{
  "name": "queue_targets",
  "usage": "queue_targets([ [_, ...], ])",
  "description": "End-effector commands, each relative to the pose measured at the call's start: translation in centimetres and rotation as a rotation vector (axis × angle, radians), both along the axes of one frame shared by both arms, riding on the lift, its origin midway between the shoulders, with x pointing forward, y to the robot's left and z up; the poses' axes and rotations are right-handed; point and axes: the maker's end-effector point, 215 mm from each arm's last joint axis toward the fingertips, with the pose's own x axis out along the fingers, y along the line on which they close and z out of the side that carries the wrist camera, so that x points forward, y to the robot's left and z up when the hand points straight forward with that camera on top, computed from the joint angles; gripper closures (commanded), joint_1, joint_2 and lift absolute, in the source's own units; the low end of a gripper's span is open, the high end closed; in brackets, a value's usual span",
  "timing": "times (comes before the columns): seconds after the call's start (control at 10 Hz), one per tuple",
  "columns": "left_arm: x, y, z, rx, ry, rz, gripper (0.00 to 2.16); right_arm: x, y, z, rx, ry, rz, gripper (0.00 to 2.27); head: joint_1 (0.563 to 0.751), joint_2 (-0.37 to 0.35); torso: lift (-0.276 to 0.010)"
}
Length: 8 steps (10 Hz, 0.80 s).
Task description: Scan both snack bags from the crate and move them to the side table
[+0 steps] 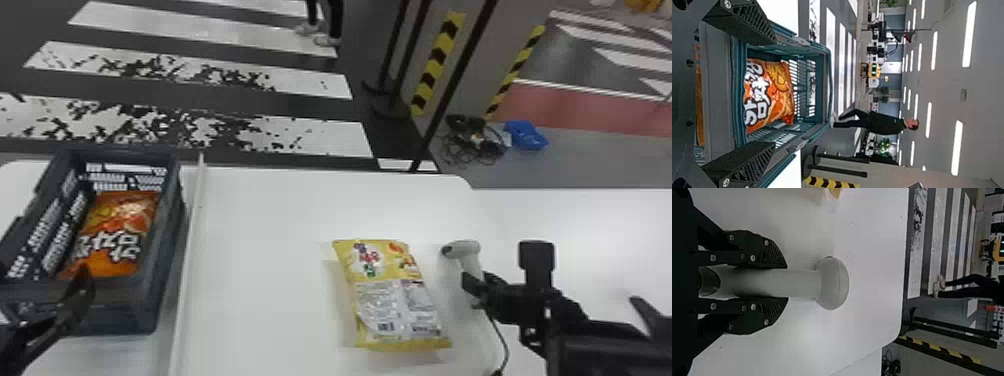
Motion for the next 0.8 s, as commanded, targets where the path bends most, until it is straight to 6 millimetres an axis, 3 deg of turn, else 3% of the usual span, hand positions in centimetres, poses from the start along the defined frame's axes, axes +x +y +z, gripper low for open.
queue_targets([
  [0.0,0.1,-0.4,0.6,-0.004,-0.014,-0.008,0.09,-0.3,0.1,-0.2,-0.002,0.002,0.002,2.19,0.695,-0.268,-0.099],
  [0.2,0.2,-0.7,1.4,-0.007,-0.032,-0.011,0.09,-0.1,-0.4,1.2,-0.015,-0.035,-0.005,2.22,0.695,-0.275,-0.099],
  [0.4,0.1,-1.1,2.3,-0.008,-0.047,-0.021,0.09,-0.4,0.2,4.0,-0.038,-0.094,-0.011,2.22,0.695,-0.282,-0.099],
  [0.7,0.0,-1.3,2.6,-0.008,-0.051,-0.025,0.09,-3.8,3.3,6.5,-0.043,-0.103,-0.025,2.22,0.695,-0.273,-0.099],
])
